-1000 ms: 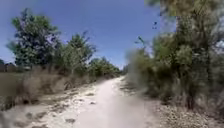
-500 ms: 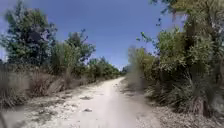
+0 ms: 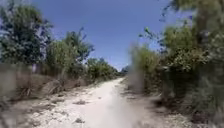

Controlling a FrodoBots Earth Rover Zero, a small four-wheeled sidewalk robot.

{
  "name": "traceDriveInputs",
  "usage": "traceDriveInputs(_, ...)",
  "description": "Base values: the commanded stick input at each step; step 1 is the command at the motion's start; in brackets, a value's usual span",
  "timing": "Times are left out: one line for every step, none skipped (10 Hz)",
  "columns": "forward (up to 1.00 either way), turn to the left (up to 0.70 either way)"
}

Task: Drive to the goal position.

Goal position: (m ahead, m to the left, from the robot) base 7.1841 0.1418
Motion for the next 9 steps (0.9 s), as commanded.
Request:
traceDriveInputs(0.7, 0.09)
traceDriveInputs(0.7, 0.02)
traceDriveInputs(0.7, 0.0)
traceDriveInputs(0.7, 0.0)
traceDriveInputs(0.7, 0.0)
traceDriveInputs(0.7, 0.0)
traceDriveInputs(0.7, 0.0)
traceDriveInputs(0.7, 0.0)
traceDriveInputs(0.7, 0.0)
